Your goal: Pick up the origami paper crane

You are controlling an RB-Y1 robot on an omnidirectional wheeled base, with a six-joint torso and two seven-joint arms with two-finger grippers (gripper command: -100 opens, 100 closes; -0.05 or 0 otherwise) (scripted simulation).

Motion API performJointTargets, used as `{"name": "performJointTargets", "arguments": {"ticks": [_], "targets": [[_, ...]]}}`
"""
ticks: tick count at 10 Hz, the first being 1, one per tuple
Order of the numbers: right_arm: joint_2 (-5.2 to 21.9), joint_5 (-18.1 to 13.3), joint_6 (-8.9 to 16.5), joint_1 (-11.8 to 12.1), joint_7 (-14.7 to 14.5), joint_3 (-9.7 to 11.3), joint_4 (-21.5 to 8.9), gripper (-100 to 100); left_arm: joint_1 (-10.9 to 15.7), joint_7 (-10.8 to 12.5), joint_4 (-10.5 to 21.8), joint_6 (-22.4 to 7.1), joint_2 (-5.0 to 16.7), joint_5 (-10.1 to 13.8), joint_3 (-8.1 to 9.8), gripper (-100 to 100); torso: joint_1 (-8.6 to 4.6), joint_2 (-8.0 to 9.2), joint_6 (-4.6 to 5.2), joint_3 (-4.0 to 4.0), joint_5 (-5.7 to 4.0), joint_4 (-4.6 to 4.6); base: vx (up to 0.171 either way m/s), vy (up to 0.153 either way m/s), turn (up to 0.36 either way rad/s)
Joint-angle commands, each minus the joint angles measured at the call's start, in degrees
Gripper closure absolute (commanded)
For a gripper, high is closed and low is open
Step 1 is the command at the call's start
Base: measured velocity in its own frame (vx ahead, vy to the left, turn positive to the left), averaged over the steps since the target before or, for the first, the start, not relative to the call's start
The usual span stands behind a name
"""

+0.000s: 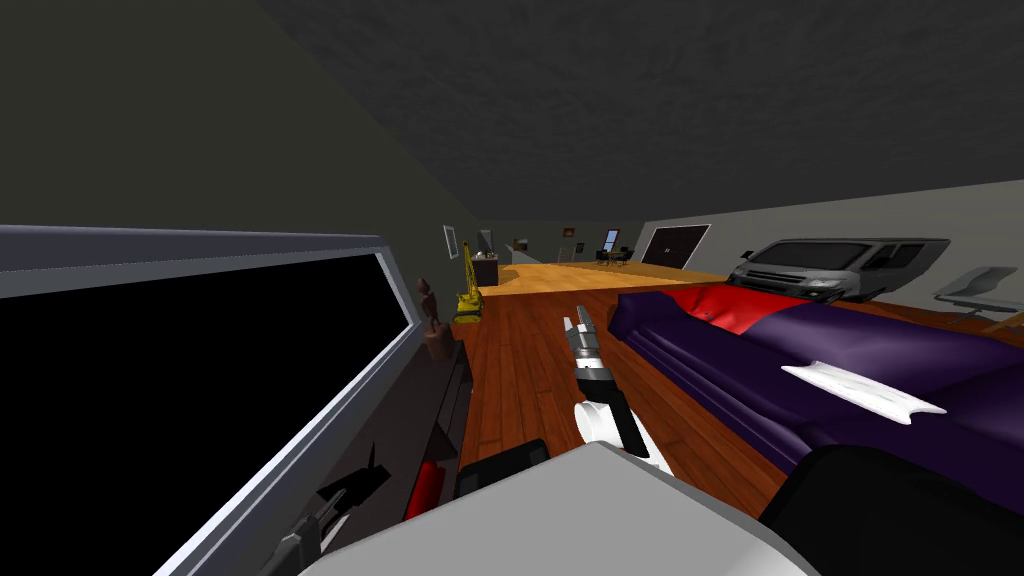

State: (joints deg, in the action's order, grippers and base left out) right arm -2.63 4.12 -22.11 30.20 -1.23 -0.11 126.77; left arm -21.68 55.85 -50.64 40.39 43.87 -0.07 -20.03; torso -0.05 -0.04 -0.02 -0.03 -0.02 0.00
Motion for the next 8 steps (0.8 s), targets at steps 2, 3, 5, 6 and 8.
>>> {"name": "performJointTargets", "arguments": {"ticks": [2,3,5,6,8], "targets": [[0.0,0.0,0.0,0.0,0.0,0.0,0.0,0,-0.01,0.02,0.01,-0.02,0.0,0.01,0.0,100,-0.04,0.03,0.02,0.02,-0.01,0.01,0.0,0.0,0.0],[0.0,0.0,0.0,0.0,0.0,0.0,0.0,0,0.02,0.02,-0.01,-0.01,0.01,0.02,0.03,100,-0.03,0.05,0.0,0.03,0.01,0.0,0.0,0.0,0.0],[0.0,0.0,0.0,0.0,0.0,0.0,0.0,0,0.03,0.02,-0.01,0.0,0.01,0.02,0.02,0,-0.04,0.06,0.0,0.03,0.0,0.0,0.0,0.0,0.0],[0.0,0.0,0.0,0.0,0.0,0.0,0.0,0,-0.79,0.95,-0.76,0.57,1.6,0.05,0.01,100,-0.04,0.06,0.0,0.03,0.0,0.0,-0.034,-0.016,0.073],[0.0,0.0,0.0,-0.01,0.0,0.0,0.0,0,-0.6,0.63,-0.82,0.19,1.17,0.07,0.06,0,-0.08,0.17,-0.02,0.09,0.0,0.01,-0.011,-0.004,0.015]]}}
